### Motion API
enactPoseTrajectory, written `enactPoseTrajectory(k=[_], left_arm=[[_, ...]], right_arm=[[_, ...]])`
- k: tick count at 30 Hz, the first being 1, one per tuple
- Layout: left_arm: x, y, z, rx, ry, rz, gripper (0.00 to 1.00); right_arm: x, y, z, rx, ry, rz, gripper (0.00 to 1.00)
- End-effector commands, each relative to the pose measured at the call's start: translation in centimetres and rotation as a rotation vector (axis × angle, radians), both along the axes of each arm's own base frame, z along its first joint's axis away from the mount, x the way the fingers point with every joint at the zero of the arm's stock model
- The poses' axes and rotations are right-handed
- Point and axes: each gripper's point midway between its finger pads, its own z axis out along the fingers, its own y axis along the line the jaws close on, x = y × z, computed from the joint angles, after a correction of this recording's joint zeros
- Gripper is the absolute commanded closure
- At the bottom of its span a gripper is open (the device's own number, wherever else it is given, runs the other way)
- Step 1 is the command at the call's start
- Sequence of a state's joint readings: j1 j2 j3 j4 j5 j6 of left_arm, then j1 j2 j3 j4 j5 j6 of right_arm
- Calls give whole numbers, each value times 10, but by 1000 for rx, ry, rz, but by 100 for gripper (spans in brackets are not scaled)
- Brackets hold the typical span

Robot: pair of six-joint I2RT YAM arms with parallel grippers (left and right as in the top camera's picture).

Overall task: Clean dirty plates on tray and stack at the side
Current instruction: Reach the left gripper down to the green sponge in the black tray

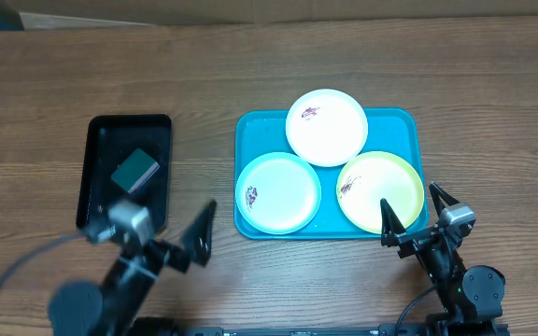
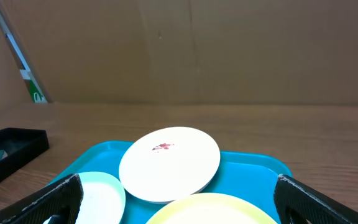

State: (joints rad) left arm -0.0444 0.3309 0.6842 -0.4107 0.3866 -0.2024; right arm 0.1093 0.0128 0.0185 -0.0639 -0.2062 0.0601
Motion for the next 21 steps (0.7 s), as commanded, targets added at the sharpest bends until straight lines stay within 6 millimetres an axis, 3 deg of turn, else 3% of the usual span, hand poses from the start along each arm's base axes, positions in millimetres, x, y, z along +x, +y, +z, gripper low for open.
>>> enactPoseTrajectory(k=[1,6,13,16,21], left_arm=[[31,22,-8,227,110,112,0],[68,47,-37,304,381,232,0],[109,106,-46,236,546,513,0],[123,113,-57,167,581,497,0],[131,127,-86,173,680,516,0]], right_arm=[[0,1,-2,6,1,6,0],[0,1,-2,6,1,6,0],[0,1,-2,6,1,6,0],[0,1,-2,6,1,6,0],[0,1,-2,6,1,6,0]])
